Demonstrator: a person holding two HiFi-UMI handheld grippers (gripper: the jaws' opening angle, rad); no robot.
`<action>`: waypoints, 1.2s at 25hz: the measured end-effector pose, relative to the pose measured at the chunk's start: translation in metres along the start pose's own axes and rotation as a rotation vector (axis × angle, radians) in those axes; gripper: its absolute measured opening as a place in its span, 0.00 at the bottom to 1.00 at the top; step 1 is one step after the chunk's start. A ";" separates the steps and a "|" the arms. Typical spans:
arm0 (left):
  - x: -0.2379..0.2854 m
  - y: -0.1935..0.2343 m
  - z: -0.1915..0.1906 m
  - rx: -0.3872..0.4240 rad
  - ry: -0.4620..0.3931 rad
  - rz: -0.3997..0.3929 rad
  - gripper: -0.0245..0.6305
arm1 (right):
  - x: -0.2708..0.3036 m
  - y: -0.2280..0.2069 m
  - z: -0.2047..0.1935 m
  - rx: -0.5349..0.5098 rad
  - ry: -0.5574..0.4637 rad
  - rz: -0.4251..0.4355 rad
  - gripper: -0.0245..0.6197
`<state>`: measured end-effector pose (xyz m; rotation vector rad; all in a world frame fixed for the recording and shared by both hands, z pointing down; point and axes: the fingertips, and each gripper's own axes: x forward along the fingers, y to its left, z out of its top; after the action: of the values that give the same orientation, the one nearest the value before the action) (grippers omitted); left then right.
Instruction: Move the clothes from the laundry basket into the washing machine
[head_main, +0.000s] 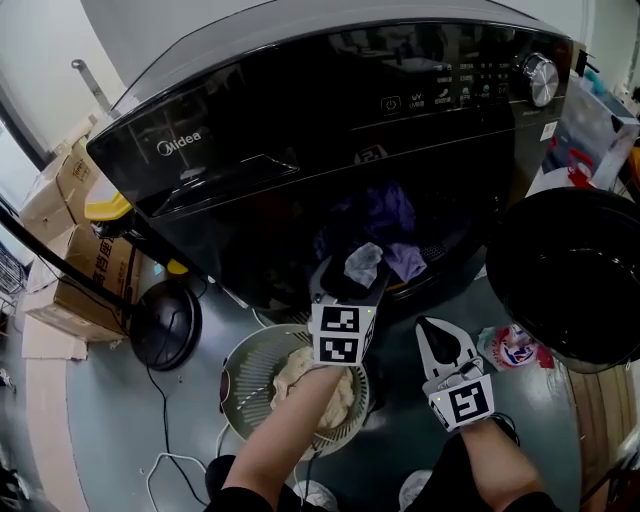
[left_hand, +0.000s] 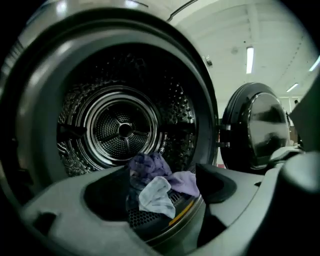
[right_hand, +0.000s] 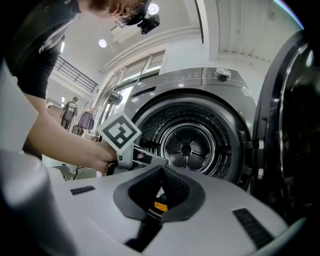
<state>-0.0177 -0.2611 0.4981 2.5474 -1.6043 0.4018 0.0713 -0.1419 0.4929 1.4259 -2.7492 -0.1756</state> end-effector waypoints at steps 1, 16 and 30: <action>-0.013 -0.002 0.000 0.004 -0.013 -0.003 0.62 | 0.001 0.001 -0.001 -0.003 0.004 0.004 0.05; -0.130 0.023 -0.196 0.235 0.415 -0.085 0.62 | 0.042 0.059 -0.006 -0.118 -0.016 0.173 0.05; -0.172 -0.003 -0.462 0.269 1.187 -0.388 0.84 | 0.044 0.079 -0.007 -0.124 -0.032 0.225 0.05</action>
<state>-0.1626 -0.0053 0.8943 1.9065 -0.6155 1.7048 -0.0178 -0.1328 0.5088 1.0846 -2.8401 -0.3546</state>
